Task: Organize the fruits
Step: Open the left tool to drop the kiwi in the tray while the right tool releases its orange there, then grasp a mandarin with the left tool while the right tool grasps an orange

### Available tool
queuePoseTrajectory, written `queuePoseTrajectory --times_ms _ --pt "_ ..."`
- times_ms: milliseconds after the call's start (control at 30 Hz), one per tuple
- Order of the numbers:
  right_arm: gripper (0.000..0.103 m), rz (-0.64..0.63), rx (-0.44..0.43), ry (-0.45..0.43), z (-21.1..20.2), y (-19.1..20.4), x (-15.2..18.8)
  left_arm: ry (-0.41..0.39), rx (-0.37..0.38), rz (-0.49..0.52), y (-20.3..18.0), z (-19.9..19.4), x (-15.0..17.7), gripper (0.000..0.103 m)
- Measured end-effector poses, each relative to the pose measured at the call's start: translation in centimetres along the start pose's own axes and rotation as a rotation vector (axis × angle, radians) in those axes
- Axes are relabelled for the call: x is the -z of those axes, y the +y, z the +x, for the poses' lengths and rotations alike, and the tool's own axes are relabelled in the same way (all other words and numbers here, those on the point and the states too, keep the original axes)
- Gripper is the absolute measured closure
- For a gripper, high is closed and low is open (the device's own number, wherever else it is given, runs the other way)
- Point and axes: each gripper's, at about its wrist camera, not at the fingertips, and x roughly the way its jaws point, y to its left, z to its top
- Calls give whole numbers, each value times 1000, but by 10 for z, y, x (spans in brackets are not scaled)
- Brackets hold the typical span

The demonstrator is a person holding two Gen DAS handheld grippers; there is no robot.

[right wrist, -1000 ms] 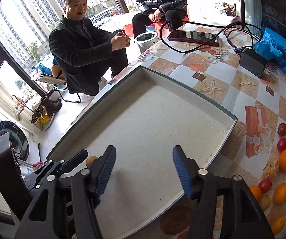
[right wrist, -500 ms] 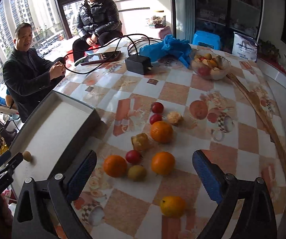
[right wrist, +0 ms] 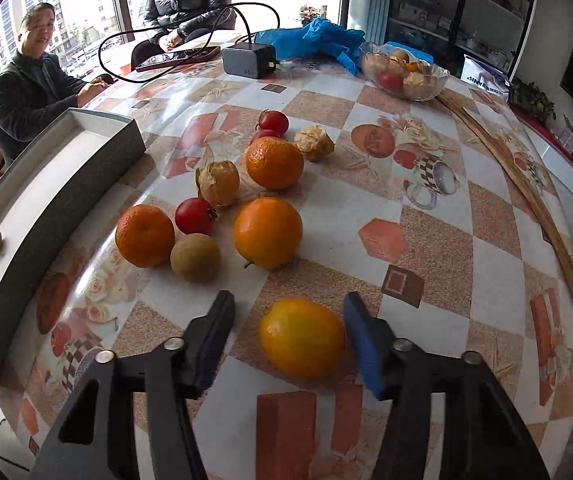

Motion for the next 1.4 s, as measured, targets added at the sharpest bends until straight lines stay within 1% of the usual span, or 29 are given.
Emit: queuePoseTrajectory --times_ms 67,133,200,267,333,400,467,500,533,567,600,633,733,833,933,1000,1067,1133,1233,1267,1300,1333,1367,1400 --pt "64 5 -39 8 -7 6 -3 -4 -11 -2 1 0 2 25" --pt "64 -13 -124 -10 -21 23 -12 -15 -28 -9 3 0 3 25" --pt "64 -34 -230 -18 -33 50 -27 -20 -52 -22 7 0 6 25" --pt "64 -57 -334 -23 -41 85 -45 -22 -65 -45 13 -2 10 25" --pt "64 -94 -407 -29 -44 120 -60 -24 -78 -64 19 -4 13 25" --pt "64 -148 -421 -42 -43 154 -70 -21 -93 -67 23 -5 14 25" --pt "64 -179 -449 -23 -36 177 -75 -13 -103 -64 26 -4 16 25" --pt "60 -190 -438 -21 -33 183 -76 -10 -100 -62 26 -4 16 25" --pt "45 -195 -407 -28 -31 185 -76 -8 -95 -58 26 -4 16 25" --pt "35 -193 -384 -42 -31 182 -76 -9 -90 -51 24 -5 15 25" --pt "16 -183 -373 -65 -34 174 -75 -13 -80 -39 21 -5 14 25" --pt "13 -172 -352 -90 -39 162 -74 -20 -70 -24 16 -7 12 25" --pt "13 -116 -244 -126 -46 111 -68 -46 -24 43 -8 -11 3 25" --pt "13 13 -149 -117 -40 44 -55 -61 74 114 -46 -12 -8 25" --pt "13 135 -94 -83 -27 -12 -41 -50 133 166 -88 2 -21 25" --pt "13 181 -93 -53 -18 -35 -35 -28 168 180 -112 17 -31 25" --pt "13 183 -78 -46 -11 -45 -31 -13 182 190 -132 32 -38 25" --pt "13 174 -95 -40 -5 -48 -31 -10 166 210 -148 46 -42 25" --pt "14 153 -132 -29 6 -40 -35 21 167 206 -153 63 -43 25" --pt "18 142 -150 -22 10 -35 -35 30 168 197 -150 66 -42 25" --pt "29 135 -165 -4 17 -32 -37 35 169 191 -149 68 -42 25" --pt "33 125 -165 0 21 -29 -38 36 172 187 -148 69 -41 25" --pt "34 98 -153 -8 22 -24 -40 38 176 186 -147 69 -40 25" --pt "41 78 -151 -8 24 -20 -41 41 171 194 -148 70 -40 25"
